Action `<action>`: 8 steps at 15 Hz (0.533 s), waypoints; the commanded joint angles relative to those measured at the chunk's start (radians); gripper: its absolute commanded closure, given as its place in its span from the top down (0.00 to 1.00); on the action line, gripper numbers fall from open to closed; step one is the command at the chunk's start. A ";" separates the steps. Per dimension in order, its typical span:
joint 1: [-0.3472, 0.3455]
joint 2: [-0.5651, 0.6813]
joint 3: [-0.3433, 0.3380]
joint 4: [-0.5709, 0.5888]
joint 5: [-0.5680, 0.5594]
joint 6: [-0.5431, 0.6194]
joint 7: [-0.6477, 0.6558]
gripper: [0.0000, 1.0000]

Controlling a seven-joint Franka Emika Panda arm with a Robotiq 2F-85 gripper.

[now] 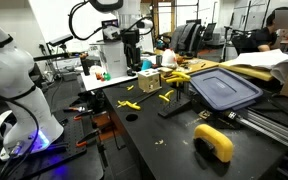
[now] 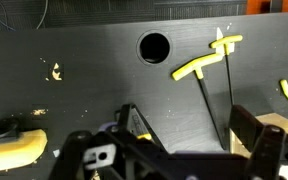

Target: Remove the yellow object in the front part of the black platform and put it on the table

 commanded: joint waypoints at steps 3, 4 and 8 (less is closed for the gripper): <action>0.005 0.097 0.039 0.054 0.029 0.089 0.094 1.00; 0.007 0.112 0.045 0.066 0.033 0.100 0.107 1.00; 0.016 0.181 0.072 0.131 0.049 0.132 0.185 1.00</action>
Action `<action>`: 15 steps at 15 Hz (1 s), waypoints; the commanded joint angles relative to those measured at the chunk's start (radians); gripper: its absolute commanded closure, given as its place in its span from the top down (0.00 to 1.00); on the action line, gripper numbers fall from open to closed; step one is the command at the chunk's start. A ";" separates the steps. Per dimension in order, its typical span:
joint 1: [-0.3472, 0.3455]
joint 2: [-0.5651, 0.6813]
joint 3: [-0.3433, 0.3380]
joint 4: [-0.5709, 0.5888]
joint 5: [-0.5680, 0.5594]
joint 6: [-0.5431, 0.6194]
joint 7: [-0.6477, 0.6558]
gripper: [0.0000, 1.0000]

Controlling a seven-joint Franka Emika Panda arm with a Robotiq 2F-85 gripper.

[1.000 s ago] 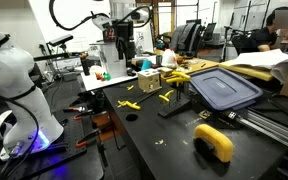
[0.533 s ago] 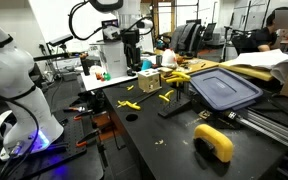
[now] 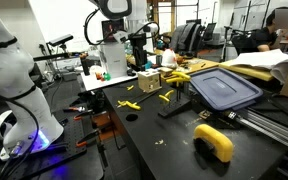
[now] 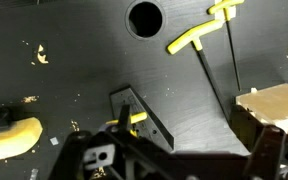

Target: Remove the yellow object in the front part of the black platform and put it on the table

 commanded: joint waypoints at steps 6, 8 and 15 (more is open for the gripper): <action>0.010 0.157 0.053 0.174 0.005 0.054 0.232 1.00; 0.010 0.207 0.054 0.232 -0.001 0.081 0.301 1.00; 0.041 0.351 0.046 0.430 -0.032 0.065 0.500 1.00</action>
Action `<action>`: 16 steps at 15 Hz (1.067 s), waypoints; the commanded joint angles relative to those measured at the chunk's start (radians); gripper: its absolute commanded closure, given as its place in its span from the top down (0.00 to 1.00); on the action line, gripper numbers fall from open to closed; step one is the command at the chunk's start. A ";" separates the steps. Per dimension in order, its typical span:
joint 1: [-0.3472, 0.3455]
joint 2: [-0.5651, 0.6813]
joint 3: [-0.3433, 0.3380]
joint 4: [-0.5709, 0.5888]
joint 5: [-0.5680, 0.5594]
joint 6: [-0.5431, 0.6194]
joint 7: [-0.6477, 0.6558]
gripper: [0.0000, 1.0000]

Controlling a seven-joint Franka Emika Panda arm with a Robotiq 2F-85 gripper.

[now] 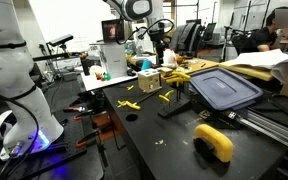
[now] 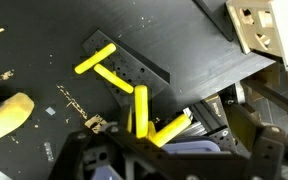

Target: Remove the yellow object in the front part of the black platform and put it on the table

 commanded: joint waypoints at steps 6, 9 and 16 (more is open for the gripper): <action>0.054 0.160 -0.024 0.223 -0.010 -0.033 0.278 1.00; 0.059 0.194 -0.043 0.288 -0.014 -0.064 0.390 1.00; 0.036 0.221 -0.071 0.336 0.021 -0.098 0.596 1.00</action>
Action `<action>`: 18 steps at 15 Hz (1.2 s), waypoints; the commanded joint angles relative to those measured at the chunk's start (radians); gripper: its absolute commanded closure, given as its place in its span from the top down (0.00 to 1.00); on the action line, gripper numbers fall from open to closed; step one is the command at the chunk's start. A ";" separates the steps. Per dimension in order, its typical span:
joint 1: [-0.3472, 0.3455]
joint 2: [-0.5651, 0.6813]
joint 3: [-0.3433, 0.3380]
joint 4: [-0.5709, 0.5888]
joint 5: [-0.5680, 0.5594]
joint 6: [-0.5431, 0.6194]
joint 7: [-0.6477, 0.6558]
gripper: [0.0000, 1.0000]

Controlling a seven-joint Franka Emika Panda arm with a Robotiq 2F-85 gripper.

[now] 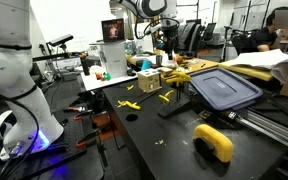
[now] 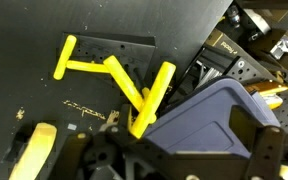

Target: Remove the yellow object in the front part of the black platform and put it on the table

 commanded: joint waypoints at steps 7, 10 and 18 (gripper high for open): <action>-0.013 0.116 -0.016 0.066 0.026 -0.013 0.233 1.00; -0.006 0.147 -0.018 0.092 0.019 -0.018 0.311 1.00; -0.006 0.183 -0.021 0.121 0.006 -0.010 0.417 1.00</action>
